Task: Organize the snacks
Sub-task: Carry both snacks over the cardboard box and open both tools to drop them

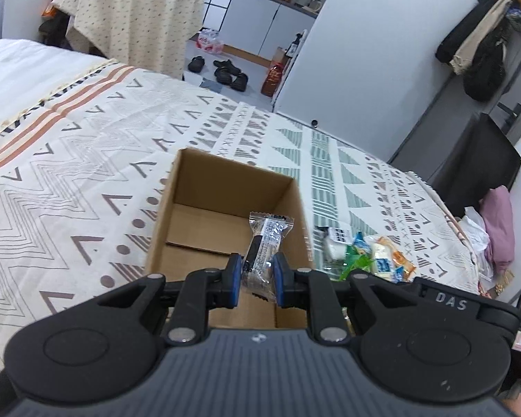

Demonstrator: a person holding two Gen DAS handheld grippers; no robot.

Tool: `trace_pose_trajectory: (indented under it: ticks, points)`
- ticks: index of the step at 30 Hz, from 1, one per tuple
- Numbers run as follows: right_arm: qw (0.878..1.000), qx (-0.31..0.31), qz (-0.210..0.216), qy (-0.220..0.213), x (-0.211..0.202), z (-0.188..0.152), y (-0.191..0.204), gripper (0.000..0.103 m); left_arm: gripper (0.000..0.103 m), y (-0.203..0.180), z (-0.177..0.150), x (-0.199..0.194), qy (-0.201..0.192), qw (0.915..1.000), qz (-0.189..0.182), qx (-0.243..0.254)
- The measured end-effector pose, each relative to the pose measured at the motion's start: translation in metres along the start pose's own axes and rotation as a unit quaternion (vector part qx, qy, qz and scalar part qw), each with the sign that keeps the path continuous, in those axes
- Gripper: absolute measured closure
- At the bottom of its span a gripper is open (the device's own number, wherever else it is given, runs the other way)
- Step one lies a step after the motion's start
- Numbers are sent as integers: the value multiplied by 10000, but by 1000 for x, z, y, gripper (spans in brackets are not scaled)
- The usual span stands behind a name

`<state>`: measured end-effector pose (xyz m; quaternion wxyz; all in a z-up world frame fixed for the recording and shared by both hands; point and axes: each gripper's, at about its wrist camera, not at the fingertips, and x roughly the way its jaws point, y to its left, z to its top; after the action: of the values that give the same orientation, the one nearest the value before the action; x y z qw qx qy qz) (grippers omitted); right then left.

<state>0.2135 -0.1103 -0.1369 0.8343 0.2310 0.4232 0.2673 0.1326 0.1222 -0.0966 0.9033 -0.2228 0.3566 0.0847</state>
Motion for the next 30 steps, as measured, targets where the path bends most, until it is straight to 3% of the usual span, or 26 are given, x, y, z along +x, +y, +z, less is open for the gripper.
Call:
trace_pose_trajectory:
  ticks: [8, 10, 12, 14, 15, 19, 20, 22, 25, 27, 30]
  points:
    - [9999, -69, 82, 71, 18, 1, 14, 74, 77, 19, 3, 15, 317, 9989, 287, -188]
    - [9998, -98, 127, 88, 23, 2, 18, 74, 68, 22, 3, 14, 348, 9987, 319, -203]
    - [9996, -145, 201, 101, 27, 2, 23, 74, 50, 25, 2, 13, 366, 9983, 379, -228]
    - [9993, -226, 287, 100, 31, 3, 30, 72, 38, 27, 2, 12, 392, 9979, 449, -267]
    - [9991, -254, 334, 91, 32, 3, 33, 70, 32, 28, 2, 13, 443, 9975, 477, -267]
    - [9985, -263, 469, 74, 34, 3, 38, 58, 28, 30, 1, 13, 586, 9968, 469, -283]
    - [9987, -269, 419, 42, 32, 3, 38, 54, 26, 30, 1, 12, 601, 9966, 487, -293]
    - [9993, -225, 307, -65, 26, 2, 34, 36, 22, 27, 0, 10, 561, 9968, 495, -292]
    - [9995, -206, 162, -181, 16, 2, 29, 21, 17, 21, -1, 5, 435, 9975, 441, -348]
    - [9993, -243, 34, -277, 8, 2, 27, 16, 9, 15, -1, 3, 436, 9976, 389, -360]
    - [9987, -223, -49, -452, -4, 4, 22, 8, 6, 5, -4, 1, 472, 9976, 352, -360]
